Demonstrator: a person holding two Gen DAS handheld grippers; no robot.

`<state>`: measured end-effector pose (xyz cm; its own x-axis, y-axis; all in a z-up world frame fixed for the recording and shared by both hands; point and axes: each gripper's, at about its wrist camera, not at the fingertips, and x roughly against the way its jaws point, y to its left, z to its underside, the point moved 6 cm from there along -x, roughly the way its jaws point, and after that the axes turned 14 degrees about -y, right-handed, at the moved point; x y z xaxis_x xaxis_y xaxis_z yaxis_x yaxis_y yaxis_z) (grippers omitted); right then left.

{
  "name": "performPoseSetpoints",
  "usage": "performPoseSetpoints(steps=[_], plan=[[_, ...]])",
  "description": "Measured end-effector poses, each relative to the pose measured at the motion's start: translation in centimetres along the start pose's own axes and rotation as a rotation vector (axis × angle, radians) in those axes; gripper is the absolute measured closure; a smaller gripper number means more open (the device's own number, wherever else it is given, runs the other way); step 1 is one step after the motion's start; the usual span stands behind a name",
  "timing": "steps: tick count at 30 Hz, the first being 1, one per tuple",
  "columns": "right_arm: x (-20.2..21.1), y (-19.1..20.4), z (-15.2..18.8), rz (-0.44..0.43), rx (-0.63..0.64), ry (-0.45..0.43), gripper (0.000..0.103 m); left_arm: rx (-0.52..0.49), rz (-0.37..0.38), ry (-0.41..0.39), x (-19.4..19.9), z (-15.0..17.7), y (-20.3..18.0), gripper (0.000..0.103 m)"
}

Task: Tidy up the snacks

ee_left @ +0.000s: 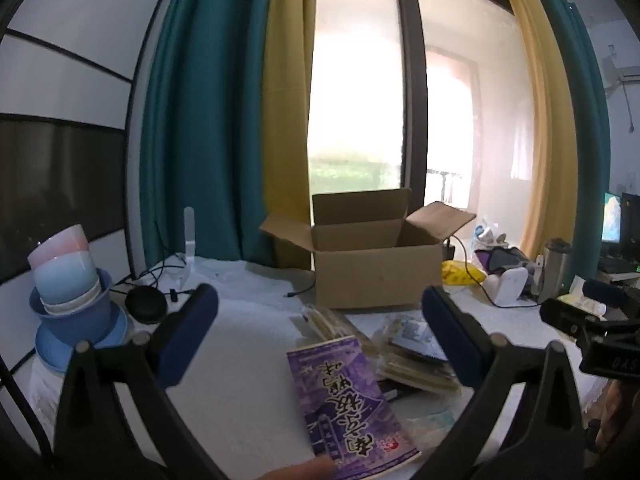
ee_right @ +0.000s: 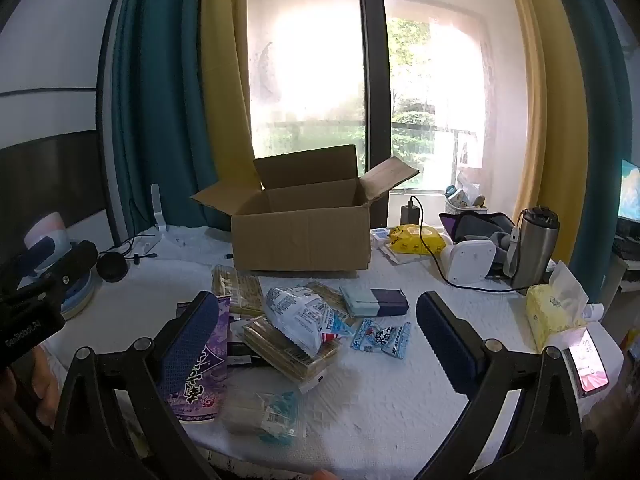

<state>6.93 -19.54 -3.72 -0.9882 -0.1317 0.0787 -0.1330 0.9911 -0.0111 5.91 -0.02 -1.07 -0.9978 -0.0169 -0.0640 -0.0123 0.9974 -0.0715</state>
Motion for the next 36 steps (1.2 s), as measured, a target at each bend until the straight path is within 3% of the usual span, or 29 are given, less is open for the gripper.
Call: performPoseSetpoints(steps=[23,36], plan=[[0.0,-0.4,0.6,0.004,-0.005,0.008,0.002,-0.027,0.016,-0.025,-0.2,0.1,-0.7,0.001],[-0.2,-0.4,0.5,0.006,-0.005,0.015,0.002,-0.016,0.015,-0.002,-0.2,0.4,-0.5,0.001]])
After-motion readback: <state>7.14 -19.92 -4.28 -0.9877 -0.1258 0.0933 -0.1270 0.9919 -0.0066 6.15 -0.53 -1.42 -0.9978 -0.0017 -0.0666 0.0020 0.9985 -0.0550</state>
